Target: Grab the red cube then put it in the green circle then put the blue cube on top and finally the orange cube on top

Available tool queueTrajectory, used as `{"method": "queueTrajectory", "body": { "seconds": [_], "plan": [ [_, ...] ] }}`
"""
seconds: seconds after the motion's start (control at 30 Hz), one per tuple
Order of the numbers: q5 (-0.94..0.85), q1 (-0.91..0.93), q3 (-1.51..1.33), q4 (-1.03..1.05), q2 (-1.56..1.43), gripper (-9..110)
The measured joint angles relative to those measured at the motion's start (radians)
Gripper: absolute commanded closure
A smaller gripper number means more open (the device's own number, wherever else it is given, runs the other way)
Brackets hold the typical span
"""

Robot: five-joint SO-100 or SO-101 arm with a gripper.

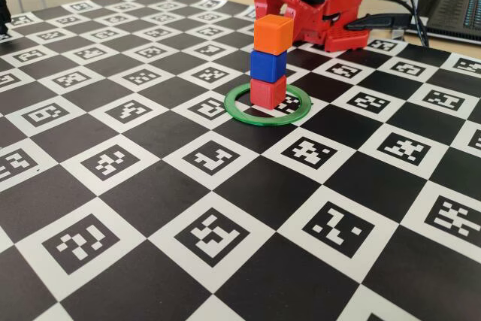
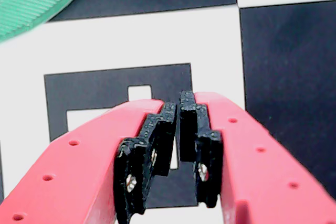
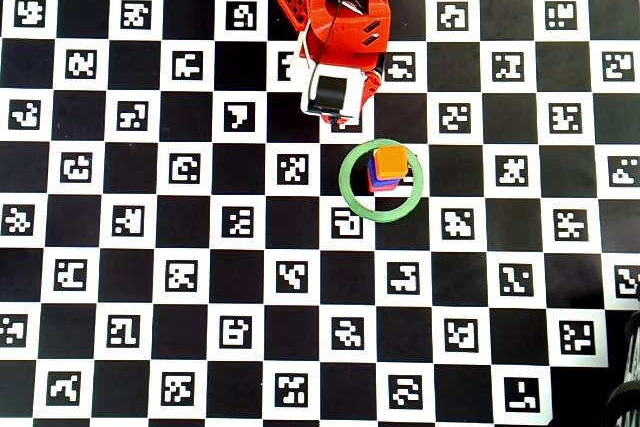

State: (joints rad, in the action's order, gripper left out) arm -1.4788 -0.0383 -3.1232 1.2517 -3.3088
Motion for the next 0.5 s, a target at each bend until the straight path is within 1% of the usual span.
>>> {"method": "queueTrajectory", "body": {
  "seconds": [0.33,0.5],
  "plan": [
    [-0.072,0.000,-0.003,0.037,0.000,108],
    [-0.058,-0.011,-0.003,0.046,0.000,108]
  ]
}}
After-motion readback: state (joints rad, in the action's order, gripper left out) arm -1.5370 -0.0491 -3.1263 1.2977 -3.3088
